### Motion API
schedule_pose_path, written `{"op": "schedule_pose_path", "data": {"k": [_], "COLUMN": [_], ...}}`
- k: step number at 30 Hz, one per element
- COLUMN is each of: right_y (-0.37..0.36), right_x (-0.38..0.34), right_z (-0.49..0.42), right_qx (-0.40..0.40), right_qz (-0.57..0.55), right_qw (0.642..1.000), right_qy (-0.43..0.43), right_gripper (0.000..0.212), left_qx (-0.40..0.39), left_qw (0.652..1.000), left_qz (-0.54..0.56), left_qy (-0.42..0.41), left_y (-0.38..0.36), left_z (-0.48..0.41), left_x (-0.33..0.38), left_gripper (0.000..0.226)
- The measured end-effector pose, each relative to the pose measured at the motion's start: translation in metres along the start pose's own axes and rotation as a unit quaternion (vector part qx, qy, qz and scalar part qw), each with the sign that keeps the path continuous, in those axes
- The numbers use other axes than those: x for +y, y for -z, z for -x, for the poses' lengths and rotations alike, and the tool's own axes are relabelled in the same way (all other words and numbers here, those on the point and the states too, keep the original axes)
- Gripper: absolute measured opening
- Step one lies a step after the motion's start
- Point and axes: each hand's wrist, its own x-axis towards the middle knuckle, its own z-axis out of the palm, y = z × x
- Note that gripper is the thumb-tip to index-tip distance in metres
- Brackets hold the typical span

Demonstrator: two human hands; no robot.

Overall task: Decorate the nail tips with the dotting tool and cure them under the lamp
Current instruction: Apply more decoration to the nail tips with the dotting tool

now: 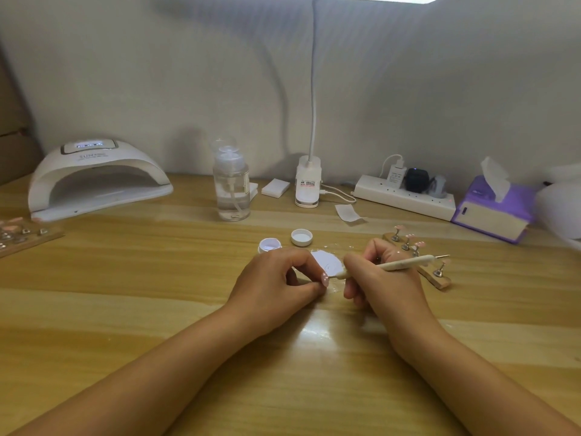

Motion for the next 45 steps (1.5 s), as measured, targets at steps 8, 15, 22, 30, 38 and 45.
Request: {"op": "schedule_pose_path", "data": {"k": [8,15,22,30,38,45], "right_y": [0.0032,0.0019,0.0010,0.0003,0.0005,0.0064], "right_x": [0.0005,0.0038,0.0059,0.0067,0.0069,0.0005], "right_z": [-0.0018,-0.0022,-0.0022,-0.0024,-0.0017,-0.0003], "right_qx": [0.013,-0.003,0.002,-0.001,0.005,0.083], "right_qz": [-0.027,0.010,0.036,0.052,0.048,-0.090], "right_qw": [1.000,1.000,0.999,0.999,0.999,0.992], "right_qy": [0.006,0.011,0.007,0.004,-0.005,0.017], "right_gripper": [0.040,0.037,0.037,0.033,0.029,0.026], "left_qx": [-0.002,-0.004,-0.003,-0.004,-0.002,-0.002], "left_qw": [1.000,1.000,1.000,1.000,1.000,1.000], "left_qz": [0.001,0.004,0.001,-0.001,0.002,0.014], "left_qy": [-0.001,0.002,0.005,0.003,0.006,0.006], "left_y": [-0.0002,-0.0001,0.0000,0.0004,-0.0001,-0.0016], "left_z": [-0.0003,0.0006,0.0003,0.0004,-0.0001,0.0009], "left_x": [-0.0009,-0.0006,0.0001,0.0000,-0.0007,-0.0016], "left_gripper": [0.014,0.014,0.014,0.013,0.013,0.014]}}
